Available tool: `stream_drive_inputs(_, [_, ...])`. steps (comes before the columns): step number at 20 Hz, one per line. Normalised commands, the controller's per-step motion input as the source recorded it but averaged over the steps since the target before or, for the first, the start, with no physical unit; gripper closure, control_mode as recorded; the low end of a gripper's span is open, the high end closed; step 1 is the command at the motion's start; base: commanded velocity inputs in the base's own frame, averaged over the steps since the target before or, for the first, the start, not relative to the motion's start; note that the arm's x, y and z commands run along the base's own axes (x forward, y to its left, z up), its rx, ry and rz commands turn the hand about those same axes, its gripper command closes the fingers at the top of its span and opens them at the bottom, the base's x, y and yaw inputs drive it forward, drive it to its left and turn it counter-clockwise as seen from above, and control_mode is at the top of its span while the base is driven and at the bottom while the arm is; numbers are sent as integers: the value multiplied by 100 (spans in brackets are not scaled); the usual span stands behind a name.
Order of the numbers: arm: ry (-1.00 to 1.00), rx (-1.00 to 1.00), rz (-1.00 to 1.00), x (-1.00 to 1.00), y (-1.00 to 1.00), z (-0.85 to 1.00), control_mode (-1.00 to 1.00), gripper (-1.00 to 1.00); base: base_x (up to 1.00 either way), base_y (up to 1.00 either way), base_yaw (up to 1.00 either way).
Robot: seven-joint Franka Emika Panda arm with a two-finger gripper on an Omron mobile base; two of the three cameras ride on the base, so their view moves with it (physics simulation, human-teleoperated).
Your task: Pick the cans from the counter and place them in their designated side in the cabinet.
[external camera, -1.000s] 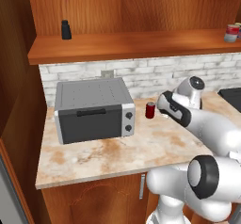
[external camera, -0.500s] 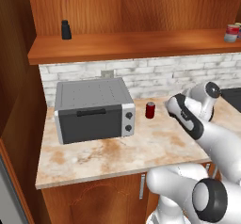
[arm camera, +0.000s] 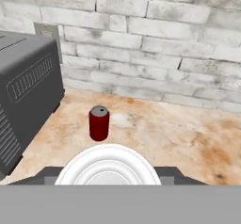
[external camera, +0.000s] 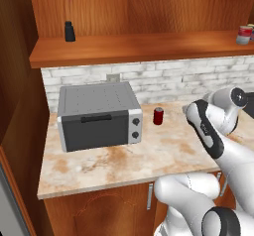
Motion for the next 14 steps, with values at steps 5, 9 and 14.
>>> stream_drive_inputs(5, [0,-2,0,-22,-28,38,-100,100,0,0,0])
stream_drive_inputs(9, [0,-1,0,-26,-30,35,-100,100,0,0,0])
stream_drive_inputs(14, [0,0,0,-29,-20,43,-100,100,0,0,0])
